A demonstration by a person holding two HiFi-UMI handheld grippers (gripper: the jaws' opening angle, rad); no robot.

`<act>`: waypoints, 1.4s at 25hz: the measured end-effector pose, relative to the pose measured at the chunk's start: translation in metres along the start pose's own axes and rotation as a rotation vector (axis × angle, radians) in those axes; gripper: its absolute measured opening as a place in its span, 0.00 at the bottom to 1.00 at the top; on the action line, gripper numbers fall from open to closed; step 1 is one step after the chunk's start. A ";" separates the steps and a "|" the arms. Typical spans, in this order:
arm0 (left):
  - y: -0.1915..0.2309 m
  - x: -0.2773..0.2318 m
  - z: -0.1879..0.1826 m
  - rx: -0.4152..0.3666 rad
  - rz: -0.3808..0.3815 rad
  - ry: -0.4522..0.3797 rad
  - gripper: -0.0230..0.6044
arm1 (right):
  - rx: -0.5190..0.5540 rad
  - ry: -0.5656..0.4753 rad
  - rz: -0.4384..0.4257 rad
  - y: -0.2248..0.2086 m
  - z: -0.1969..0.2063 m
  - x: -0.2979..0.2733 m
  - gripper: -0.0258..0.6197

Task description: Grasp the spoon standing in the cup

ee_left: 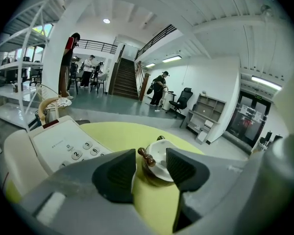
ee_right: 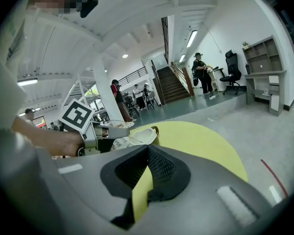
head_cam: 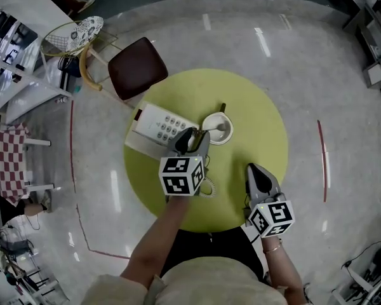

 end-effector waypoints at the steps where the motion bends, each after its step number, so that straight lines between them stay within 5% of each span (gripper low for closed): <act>1: 0.000 -0.001 0.000 0.007 -0.008 0.003 0.35 | -0.002 0.003 -0.001 -0.001 0.000 -0.001 0.04; 15: 0.007 -0.002 0.000 0.026 -0.066 -0.006 0.16 | -0.012 0.013 -0.004 -0.004 0.001 -0.009 0.04; 35: 0.001 0.017 -0.017 0.011 -0.027 -0.072 0.12 | 0.005 -0.021 0.010 0.007 -0.004 0.000 0.04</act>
Point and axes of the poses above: the fingertips, and each gripper's own axes: x backward along the fingers, y to its left, z out of its underside, the point moved 5 cm from there along x, backward along the fingers, and after that the axes turned 4 degrees about -y, right-handed, at the moved point
